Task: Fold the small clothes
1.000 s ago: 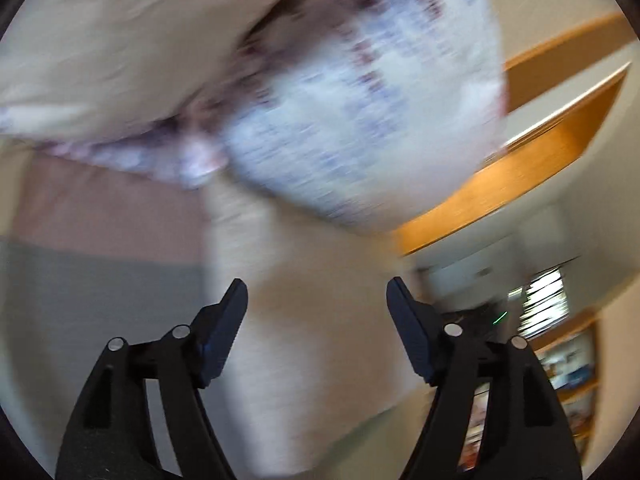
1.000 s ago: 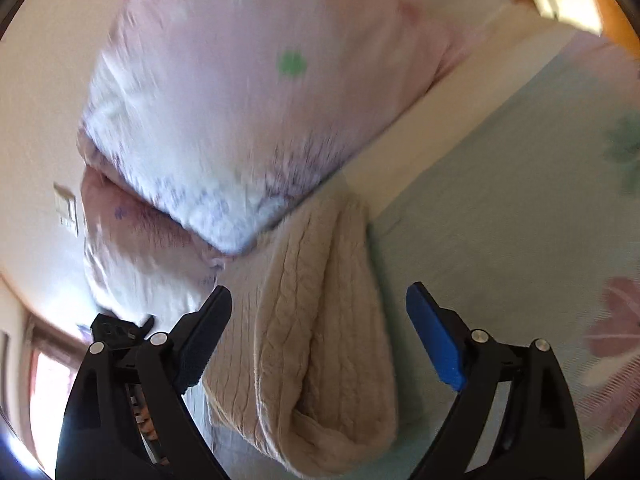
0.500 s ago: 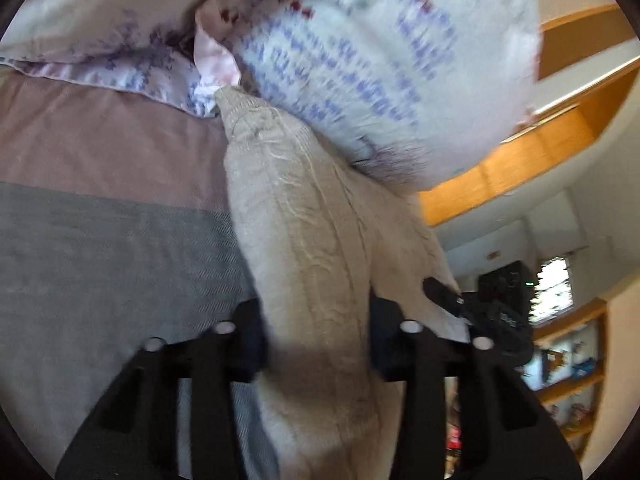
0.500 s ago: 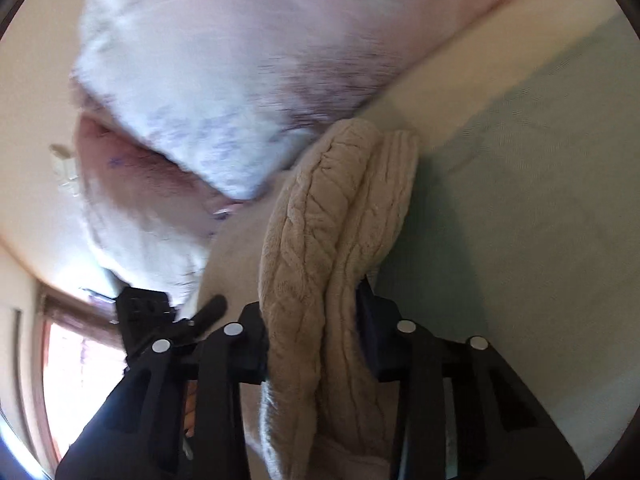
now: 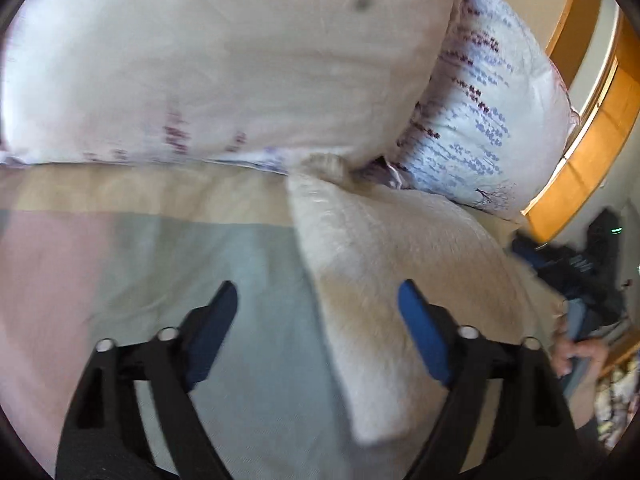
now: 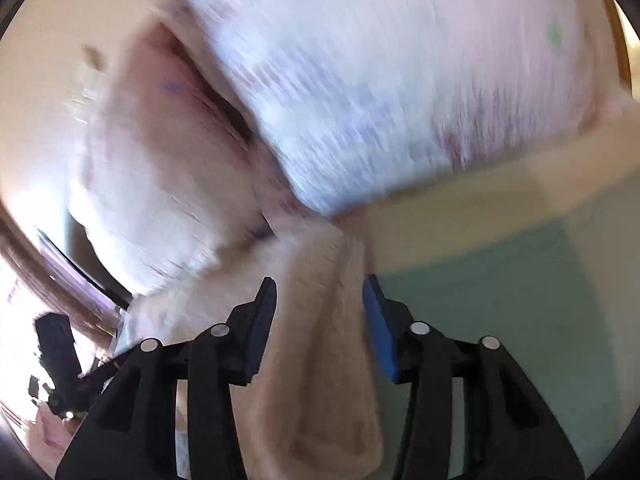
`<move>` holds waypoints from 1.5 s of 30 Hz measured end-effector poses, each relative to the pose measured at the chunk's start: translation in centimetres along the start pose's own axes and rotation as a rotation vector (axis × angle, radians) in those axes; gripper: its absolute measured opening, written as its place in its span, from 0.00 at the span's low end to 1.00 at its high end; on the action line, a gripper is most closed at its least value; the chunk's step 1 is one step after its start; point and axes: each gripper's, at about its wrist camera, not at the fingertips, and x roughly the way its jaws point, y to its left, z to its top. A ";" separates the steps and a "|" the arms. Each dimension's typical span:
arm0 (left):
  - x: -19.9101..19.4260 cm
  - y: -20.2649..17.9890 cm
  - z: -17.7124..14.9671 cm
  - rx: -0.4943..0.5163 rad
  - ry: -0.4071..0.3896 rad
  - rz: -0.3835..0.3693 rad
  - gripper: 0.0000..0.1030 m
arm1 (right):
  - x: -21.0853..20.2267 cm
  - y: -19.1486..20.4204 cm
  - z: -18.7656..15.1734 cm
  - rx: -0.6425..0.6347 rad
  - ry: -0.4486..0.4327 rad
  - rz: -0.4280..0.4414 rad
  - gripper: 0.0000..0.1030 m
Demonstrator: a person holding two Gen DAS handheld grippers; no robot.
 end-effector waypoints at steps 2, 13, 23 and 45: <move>-1.6 1.0 -1.2 -0.006 0.006 0.003 0.90 | -0.5 0.8 0.0 0.003 0.046 0.141 0.71; -4.9 1.1 -9.6 0.101 0.084 0.277 0.98 | 0.3 2.8 -3.3 -0.030 0.151 -0.101 0.89; -2.4 -0.1 -11.7 0.143 0.170 0.311 0.98 | -1.8 5.3 -13.4 -0.254 0.259 -0.428 0.99; -2.3 0.3 -11.9 0.169 0.159 0.287 0.98 | -0.7 6.0 -15.1 -0.299 0.262 -0.511 0.99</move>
